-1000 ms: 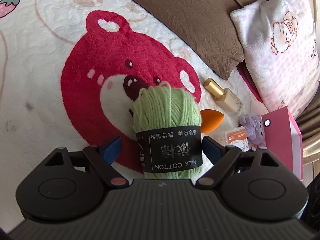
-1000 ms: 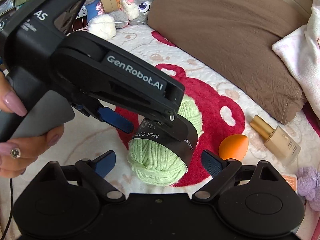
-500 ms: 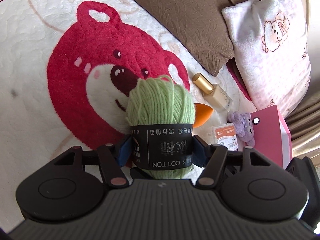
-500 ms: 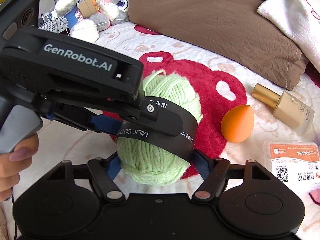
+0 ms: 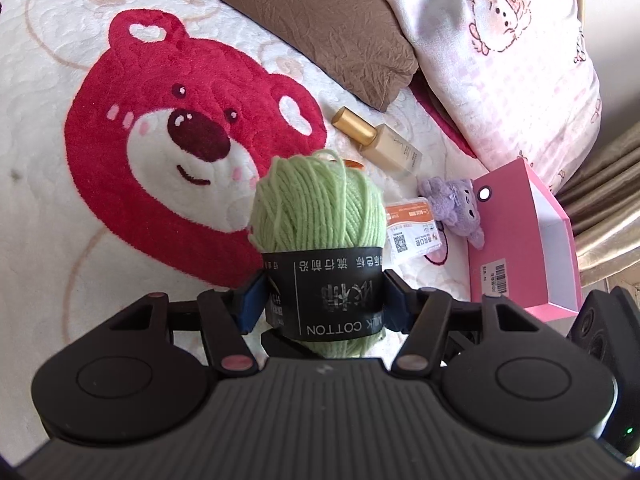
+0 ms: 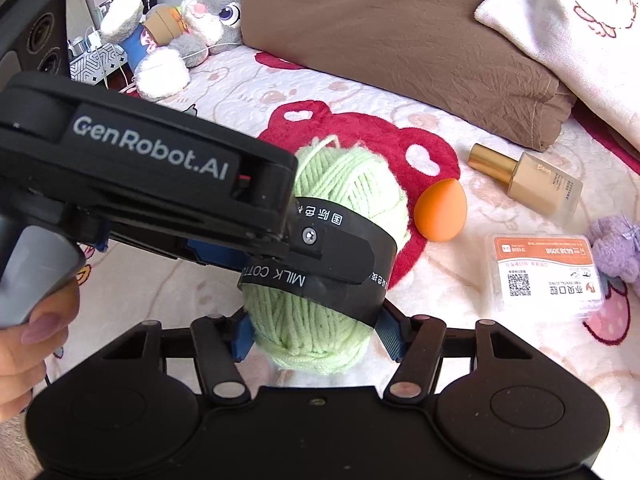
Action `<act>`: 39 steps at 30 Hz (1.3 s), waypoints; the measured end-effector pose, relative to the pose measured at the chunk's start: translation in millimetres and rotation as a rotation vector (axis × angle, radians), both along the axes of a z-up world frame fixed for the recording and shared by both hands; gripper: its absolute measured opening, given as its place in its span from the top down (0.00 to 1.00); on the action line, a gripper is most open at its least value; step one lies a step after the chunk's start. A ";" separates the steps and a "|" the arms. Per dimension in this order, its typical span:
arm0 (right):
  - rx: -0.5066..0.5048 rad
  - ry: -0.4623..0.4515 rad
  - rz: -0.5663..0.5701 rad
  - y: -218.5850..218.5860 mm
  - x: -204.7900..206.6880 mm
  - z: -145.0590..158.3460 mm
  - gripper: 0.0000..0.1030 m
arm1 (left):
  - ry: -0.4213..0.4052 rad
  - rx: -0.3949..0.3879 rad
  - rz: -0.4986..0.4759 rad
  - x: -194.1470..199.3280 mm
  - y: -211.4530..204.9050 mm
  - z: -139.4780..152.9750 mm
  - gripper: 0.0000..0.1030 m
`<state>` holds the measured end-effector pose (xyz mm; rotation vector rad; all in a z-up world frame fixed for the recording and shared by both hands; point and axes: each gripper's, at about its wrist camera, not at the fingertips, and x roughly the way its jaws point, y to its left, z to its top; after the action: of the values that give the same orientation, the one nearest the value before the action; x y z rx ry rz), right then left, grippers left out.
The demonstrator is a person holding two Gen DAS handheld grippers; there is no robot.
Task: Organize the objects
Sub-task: 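Lift the yarn ball with the left gripper and carry it into the pink box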
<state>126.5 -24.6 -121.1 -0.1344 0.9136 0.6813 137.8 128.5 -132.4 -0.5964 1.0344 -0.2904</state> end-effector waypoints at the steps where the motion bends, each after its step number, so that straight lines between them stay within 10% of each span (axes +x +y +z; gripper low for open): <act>1: -0.002 0.003 -0.003 -3.0 -3.0 3.2 0.37 | 0.001 0.004 -0.011 -2.7 -4.8 4.8 0.43; 39: -0.051 0.003 -0.210 -186.7 -63.8 170.0 0.39 | -0.181 0.057 -0.431 -44.2 -204.7 191.4 0.42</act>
<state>62.7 -211.3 48.9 -0.0810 0.9333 0.4635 93.7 -76.3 59.0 -0.2834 0.9854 -0.6785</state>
